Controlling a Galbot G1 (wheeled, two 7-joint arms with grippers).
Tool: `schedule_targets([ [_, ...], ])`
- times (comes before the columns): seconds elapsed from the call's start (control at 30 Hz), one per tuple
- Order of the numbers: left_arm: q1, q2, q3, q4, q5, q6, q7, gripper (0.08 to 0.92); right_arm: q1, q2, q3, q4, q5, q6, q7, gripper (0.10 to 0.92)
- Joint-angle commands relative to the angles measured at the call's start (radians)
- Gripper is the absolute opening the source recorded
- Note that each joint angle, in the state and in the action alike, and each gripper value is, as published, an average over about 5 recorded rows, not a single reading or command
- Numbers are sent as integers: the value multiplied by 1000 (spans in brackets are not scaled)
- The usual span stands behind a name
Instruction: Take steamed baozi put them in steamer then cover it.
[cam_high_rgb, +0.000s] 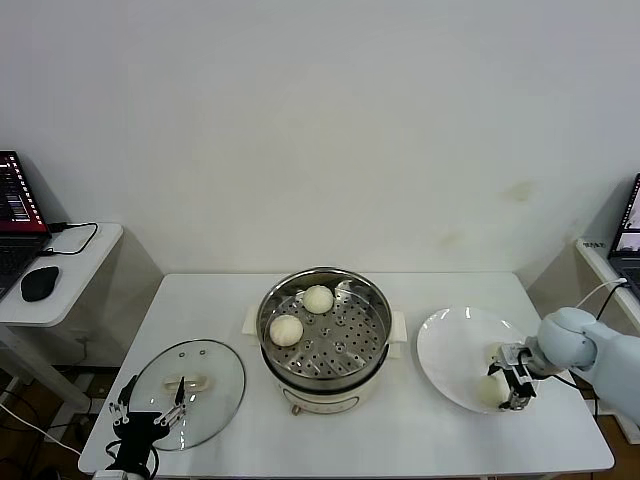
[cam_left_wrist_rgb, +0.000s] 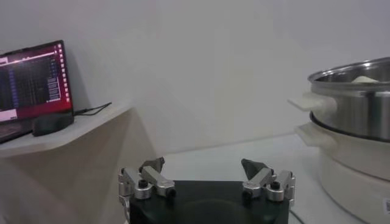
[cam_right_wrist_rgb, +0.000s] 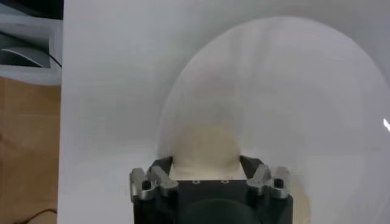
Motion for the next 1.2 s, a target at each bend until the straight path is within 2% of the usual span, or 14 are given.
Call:
schedule_targets([
  [0.03, 1, 1, 0, -1, 0, 0, 0, 823, -6, 9, 6, -9, -2, -4, 0, 635],
  [0.33, -6, 5, 1, -2, -3, 2, 0, 823, 175, -11, -81, 19, 61, -17, -14, 620],
  [0.6, -12, 12, 3, -4, -8, 2, 0, 823, 462, -1, -142, 39, 202, -35, -22, 619],
  [0.9, -13, 19, -4, -7, -20, 0, 0, 823, 856, 142, -356, 32, 332, -54, -11, 620],
  [1.2, -7, 20, -18, -7, -18, -6, 0, 823, 926, 334, -505, 123, 436, 5, 77, 628],
])
